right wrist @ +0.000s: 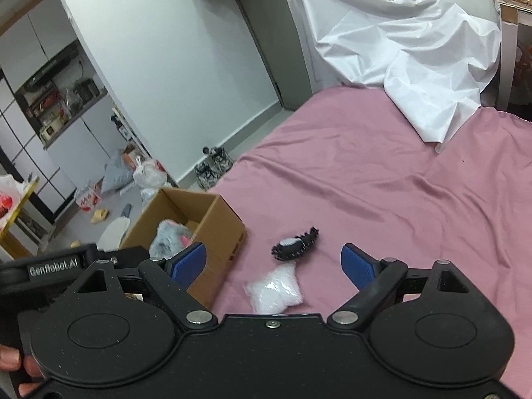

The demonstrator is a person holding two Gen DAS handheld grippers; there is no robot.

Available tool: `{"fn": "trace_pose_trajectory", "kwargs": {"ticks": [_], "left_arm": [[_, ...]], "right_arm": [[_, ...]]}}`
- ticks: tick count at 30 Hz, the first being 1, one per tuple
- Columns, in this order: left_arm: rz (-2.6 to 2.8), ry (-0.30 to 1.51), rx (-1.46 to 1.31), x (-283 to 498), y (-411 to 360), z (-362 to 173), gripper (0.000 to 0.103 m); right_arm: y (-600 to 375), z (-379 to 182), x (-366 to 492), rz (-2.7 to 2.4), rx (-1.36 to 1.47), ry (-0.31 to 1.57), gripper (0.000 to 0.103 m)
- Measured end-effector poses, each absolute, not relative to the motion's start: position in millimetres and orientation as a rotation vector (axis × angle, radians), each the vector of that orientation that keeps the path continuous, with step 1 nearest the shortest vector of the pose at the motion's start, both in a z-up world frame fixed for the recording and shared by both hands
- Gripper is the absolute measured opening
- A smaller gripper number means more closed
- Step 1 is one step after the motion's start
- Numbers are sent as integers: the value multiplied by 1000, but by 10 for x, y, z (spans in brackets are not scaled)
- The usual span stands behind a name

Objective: Organize soft objects
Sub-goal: 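Move both grippers back over the bed toward the clear bag and black plush, then close the right gripper on the clear bag of white filling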

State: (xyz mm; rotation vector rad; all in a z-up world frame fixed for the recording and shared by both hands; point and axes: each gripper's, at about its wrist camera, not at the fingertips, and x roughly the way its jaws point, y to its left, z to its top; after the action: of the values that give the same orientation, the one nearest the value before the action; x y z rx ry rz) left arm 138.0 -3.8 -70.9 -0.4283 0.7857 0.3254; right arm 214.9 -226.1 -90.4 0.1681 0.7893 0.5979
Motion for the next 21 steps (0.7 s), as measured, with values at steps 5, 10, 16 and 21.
{"fn": "trace_pose_trajectory", "kwargs": {"ticks": [5, 10, 16, 21], "left_arm": [[317, 794, -443, 1460, -134, -786, 91], [305, 803, -444, 1604, -249, -878, 91], [287, 817, -437, 1799, -347, -994, 91], [279, 835, -439, 1905, -394, -1115, 91]], "right_arm": [[-2343, -1058, 2276, 582, 231, 866, 79], [-2418, -1205, 2345, 576, 277, 904, 76], [-2439, -1411, 2434, 589, 331, 940, 70], [-2475, -1607, 2505, 568, 385, 967, 65]]}}
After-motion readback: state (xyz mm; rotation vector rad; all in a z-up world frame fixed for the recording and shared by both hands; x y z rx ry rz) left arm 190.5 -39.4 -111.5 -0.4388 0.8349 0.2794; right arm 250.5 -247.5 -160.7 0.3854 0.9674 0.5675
